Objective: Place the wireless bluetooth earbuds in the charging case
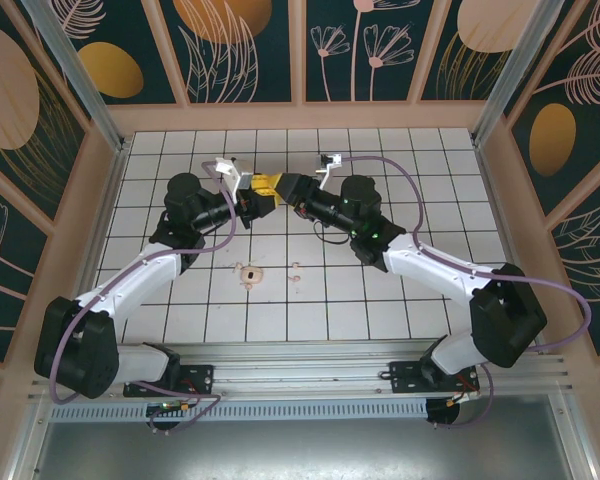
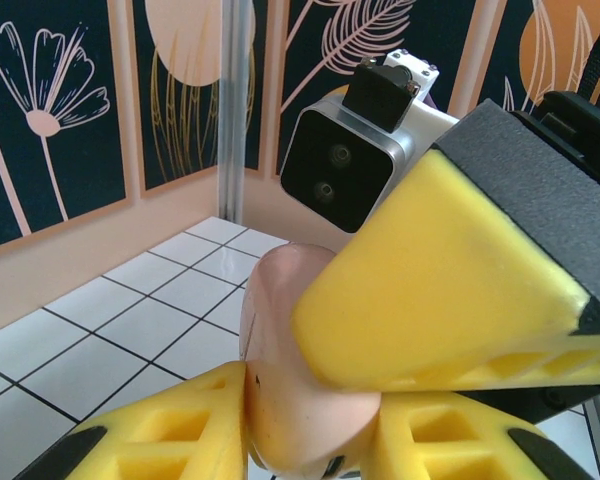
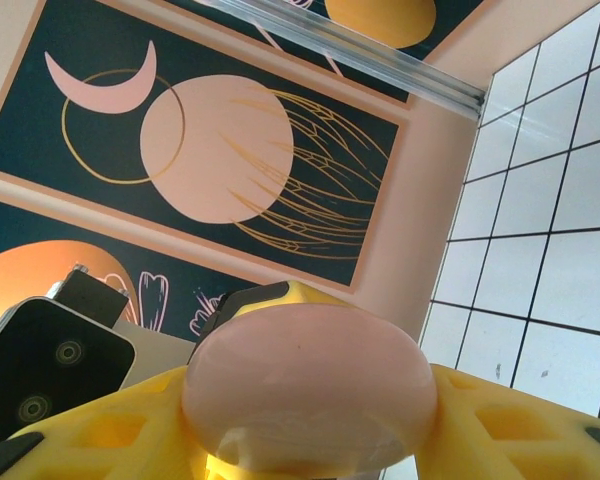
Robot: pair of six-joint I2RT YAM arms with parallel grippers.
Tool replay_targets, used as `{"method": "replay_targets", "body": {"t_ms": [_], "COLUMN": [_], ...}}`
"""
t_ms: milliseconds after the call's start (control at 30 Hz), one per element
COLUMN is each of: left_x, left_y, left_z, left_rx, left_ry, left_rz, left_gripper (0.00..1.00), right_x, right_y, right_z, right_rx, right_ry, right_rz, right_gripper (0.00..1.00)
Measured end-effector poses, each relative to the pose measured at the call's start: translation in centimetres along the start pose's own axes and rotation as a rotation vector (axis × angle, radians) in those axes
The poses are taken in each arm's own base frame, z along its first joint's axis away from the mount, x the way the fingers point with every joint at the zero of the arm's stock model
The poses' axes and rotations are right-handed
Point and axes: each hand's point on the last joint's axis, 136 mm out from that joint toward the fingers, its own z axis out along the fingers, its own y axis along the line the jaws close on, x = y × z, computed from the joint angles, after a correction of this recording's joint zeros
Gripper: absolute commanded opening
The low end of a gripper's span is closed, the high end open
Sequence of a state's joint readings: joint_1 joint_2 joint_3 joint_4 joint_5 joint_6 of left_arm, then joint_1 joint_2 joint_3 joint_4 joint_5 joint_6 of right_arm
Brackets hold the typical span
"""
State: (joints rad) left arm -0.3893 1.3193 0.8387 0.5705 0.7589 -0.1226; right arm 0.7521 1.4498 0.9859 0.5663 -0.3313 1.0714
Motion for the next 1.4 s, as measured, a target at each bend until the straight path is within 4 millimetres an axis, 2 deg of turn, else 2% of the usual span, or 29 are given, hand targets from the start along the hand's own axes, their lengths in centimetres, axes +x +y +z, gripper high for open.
{"method": "replay_targets", "body": {"t_ms": [567,633,833,1167,1400], "left_x": [-0.1,-0.1,-0.1,-1.0,-1.8], "left_y": [-0.4,-0.5,-1.1,-2.9,-4.0], "left_z": [0.1,0.1,0.1,0.0,-0.2], "left_rx": [0.012,0.019,0.052,0.159,0.218], "left_ry": [-0.003,-0.003,0.002,-0.004,-0.020], "left_rz": [-0.001,-0.005,-0.031,-0.015,-0.055], "left_gripper": [0.09,0.06,0.00,0.00,0.00], "right_x": [0.0,0.1,0.5,0.4,-1.2], "right_y": [0.1,0.2,0.9,3.1,6.8], "right_z": [-0.5,-0.6,-1.1,-4.6,-8.5], "right_rx": [0.022,0.024,0.021,-0.006,-0.063], "right_ry": [-0.003,0.000,0.012,-0.016,-0.076], "right_rz": [-0.013,-0.020,-0.077,-0.266,-0.562], "right_gripper": [0.54,0.56,0.74,0.77,0.68]}}
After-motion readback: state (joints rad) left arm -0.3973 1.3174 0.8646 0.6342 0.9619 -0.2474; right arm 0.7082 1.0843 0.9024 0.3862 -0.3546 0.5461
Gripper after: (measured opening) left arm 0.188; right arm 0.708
